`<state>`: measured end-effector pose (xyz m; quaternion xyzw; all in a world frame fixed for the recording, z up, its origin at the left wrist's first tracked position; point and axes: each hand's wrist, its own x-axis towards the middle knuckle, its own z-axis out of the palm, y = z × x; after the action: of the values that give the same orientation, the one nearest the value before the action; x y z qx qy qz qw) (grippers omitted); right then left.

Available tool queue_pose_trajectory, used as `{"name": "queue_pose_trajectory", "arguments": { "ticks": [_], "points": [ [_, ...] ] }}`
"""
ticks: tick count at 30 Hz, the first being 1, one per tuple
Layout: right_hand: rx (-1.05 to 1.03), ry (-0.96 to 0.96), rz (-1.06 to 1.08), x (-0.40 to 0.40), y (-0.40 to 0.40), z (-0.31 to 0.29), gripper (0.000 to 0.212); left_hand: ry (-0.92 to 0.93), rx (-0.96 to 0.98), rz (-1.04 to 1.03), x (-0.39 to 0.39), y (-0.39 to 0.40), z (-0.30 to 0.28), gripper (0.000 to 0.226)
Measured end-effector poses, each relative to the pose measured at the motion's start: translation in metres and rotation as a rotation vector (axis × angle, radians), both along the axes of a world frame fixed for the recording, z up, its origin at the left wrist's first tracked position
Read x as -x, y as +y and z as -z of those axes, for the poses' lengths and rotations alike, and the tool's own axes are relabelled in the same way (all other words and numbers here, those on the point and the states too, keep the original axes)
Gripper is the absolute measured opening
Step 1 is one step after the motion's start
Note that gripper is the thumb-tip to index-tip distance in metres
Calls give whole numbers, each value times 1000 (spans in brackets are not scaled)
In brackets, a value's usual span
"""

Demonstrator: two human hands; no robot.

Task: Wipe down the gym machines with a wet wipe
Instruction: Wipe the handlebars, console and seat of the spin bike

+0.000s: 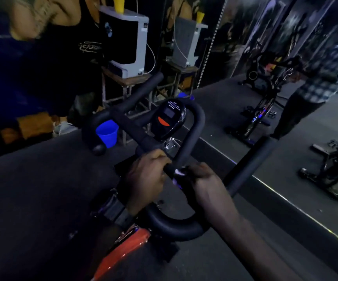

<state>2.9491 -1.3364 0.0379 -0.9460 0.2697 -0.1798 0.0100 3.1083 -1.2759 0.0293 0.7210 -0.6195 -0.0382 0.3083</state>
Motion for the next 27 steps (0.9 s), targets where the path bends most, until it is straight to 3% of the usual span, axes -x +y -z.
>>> {"name": "queue_pose_trajectory", "arguments": {
  "ticks": [5, 8, 11, 14, 19, 22, 23, 25, 27],
  "points": [
    [21, -84, 18, -42, -30, -16, 26, 13, 76, -96, -18, -11, -1, 39],
    [64, -34, -70, -11, -15, -5, 17, 24, 105, -44, -21, -10, 4, 37],
    [170, 18, 66, -16, -45, -18, 15, -13, 120, 10, -25, -13, 7, 33],
    [28, -197, 195, -41, -65, -26, 14, -50, 97, 69, -37, -20, 5, 28],
    [77, 62, 95, -32, -29, -21, 16, 26, 108, 246, -61, -26, 6, 20],
    [136, -134, 309, -44, -80, -62, 20, 48, 124, 308, -65, -31, 10, 19],
    [208, -109, 364, -47, -86, -67, 25, 52, 136, 329, -68, -33, 8, 19],
    [146, -15, 396, -51, -58, -51, 23, 67, 149, 377, -74, -35, 6, 18],
    [37, 78, 258, -46, -19, -29, 19, 86, 150, 411, -78, -34, 6, 16]
  ]
}}
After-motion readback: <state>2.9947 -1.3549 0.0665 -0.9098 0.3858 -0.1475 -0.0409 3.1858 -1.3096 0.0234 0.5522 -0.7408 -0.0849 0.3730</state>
